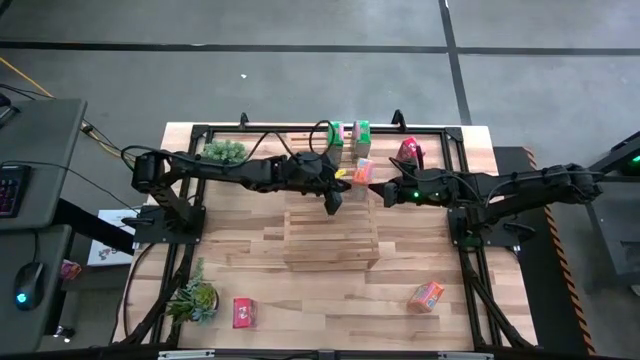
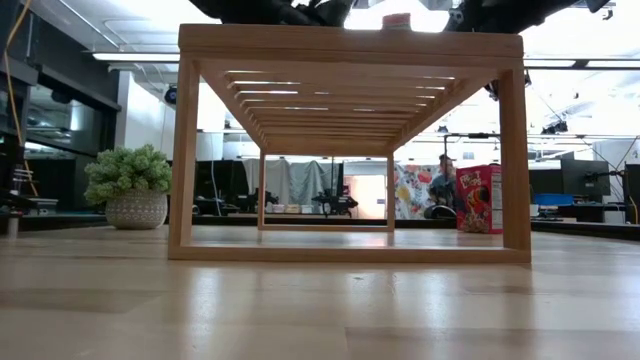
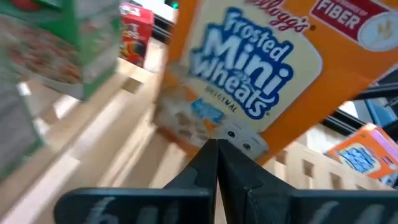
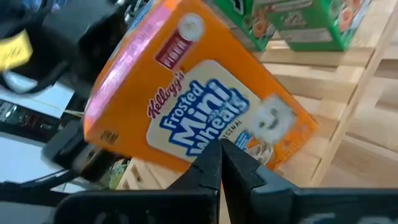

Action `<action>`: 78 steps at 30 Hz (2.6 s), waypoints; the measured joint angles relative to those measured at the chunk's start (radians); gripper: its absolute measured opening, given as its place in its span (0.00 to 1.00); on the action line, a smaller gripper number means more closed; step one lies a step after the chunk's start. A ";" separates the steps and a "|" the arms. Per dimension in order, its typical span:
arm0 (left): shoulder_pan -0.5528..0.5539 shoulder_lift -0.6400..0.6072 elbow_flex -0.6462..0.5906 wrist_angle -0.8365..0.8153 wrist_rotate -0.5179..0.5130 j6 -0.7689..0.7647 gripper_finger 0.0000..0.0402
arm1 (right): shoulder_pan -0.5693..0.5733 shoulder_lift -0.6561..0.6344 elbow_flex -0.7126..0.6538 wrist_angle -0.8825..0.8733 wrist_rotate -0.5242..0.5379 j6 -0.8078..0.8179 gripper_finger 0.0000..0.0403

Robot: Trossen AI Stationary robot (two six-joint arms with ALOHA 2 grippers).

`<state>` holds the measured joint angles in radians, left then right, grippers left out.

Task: Stack cereal on shelf
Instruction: Put the left orange cereal box on the shelf, then put the orange cereal box on the shelf

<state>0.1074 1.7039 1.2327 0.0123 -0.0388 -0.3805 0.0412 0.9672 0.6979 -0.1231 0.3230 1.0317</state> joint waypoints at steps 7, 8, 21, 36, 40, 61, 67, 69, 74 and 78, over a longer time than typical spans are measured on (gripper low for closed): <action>0.013 0.000 0.000 0.001 0.017 -0.010 0.00 | 0.005 0.000 0.000 0.000 0.015 -0.002 0.00; 0.009 0.000 0.000 0.001 0.017 -0.010 0.00 | 0.003 0.000 0.000 -0.001 0.020 -0.003 0.00; -0.002 0.000 0.000 0.007 0.011 -0.010 0.00 | -0.015 -0.004 0.000 -0.007 0.031 -0.018 0.00; 0.042 -0.254 -0.034 -0.221 0.023 0.135 0.00 | -0.015 -0.226 0.001 -0.146 0.109 -0.044 0.00; 0.027 -0.440 -0.149 -0.121 -0.002 0.147 0.00 | -0.015 -0.242 0.002 -0.143 0.137 -0.052 0.00; 0.013 -0.979 -0.467 0.005 -0.025 0.041 0.00 | -0.132 -0.243 0.002 -0.142 -0.034 -0.064 0.09; 0.013 -0.974 -0.467 0.006 -0.025 0.042 0.00 | -0.166 -0.241 0.015 -0.249 -0.285 0.017 0.40; 0.013 -0.974 -0.467 0.008 -0.025 0.042 0.00 | -0.166 -0.240 0.042 -0.343 -0.357 0.030 0.51; 0.013 -0.974 -0.467 0.008 -0.025 0.042 0.00 | -0.160 -0.240 0.137 -0.680 -0.555 0.156 0.66; 0.013 -0.974 -0.467 0.007 -0.025 0.042 0.00 | -0.050 -0.240 0.212 -0.919 -0.593 0.371 0.66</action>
<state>0.1207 0.7300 0.7654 0.0196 -0.0635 -0.3382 -0.0091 0.7269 0.9095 -1.0418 -0.2701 1.4026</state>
